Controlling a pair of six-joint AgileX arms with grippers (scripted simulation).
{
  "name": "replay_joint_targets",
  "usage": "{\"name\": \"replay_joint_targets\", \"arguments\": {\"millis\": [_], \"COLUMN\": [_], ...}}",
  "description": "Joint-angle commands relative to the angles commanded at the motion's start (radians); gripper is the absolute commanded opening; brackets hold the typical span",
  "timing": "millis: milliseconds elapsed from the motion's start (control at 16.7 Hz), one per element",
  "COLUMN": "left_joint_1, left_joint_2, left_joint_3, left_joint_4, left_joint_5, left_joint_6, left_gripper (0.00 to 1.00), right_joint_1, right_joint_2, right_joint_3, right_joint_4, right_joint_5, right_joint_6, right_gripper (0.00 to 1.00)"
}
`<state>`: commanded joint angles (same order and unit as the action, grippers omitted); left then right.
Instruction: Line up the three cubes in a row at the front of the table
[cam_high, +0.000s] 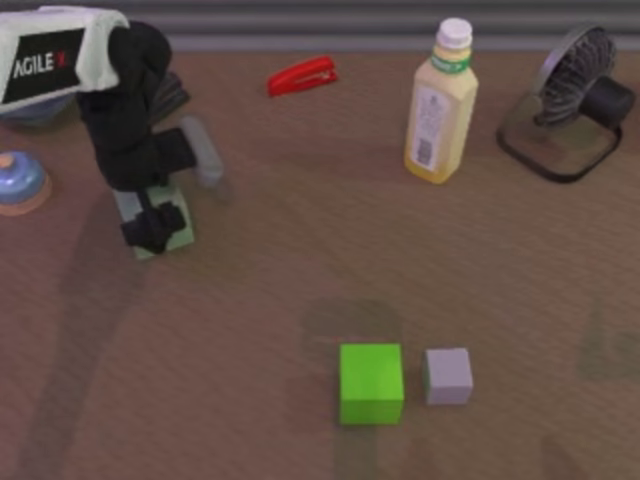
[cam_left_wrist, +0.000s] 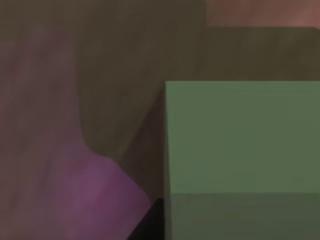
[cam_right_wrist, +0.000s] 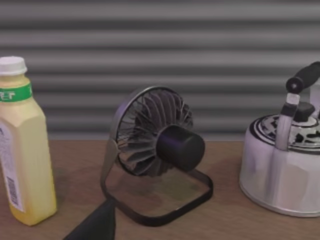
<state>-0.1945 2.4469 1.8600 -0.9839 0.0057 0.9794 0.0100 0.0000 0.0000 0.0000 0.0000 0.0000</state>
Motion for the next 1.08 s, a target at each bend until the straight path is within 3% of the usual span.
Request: {"name": "replay_joint_targets", "arguments": {"millis": [180,240,780,1080], "left_joint_1": [0.0,0.0,-0.001,0.01], "left_joint_2": [0.0,0.0,-0.009,-0.052], "left_joint_3": [0.0,0.0,0.002,0.105], "left_joint_4": [0.0,0.0,-0.009,-0.167], "left_joint_5": [0.0,0.0,0.003,0.0], "left_joint_6": [0.0,0.0,-0.001,0.0], "left_gripper": [0.02,0.0,0.0,0.0], "right_joint_1": [0.0,0.0,0.0,0.0], "right_joint_2": [0.0,0.0,0.0,0.0], "right_joint_3": [0.0,0.0,0.0,0.0], "right_joint_4": [0.0,0.0,0.0,0.0], "right_joint_5": [0.0,0.0,0.0,0.0], "right_joint_6": [0.0,0.0,0.0,0.0], "right_gripper": [1.0,1.0,1.0,1.0]}}
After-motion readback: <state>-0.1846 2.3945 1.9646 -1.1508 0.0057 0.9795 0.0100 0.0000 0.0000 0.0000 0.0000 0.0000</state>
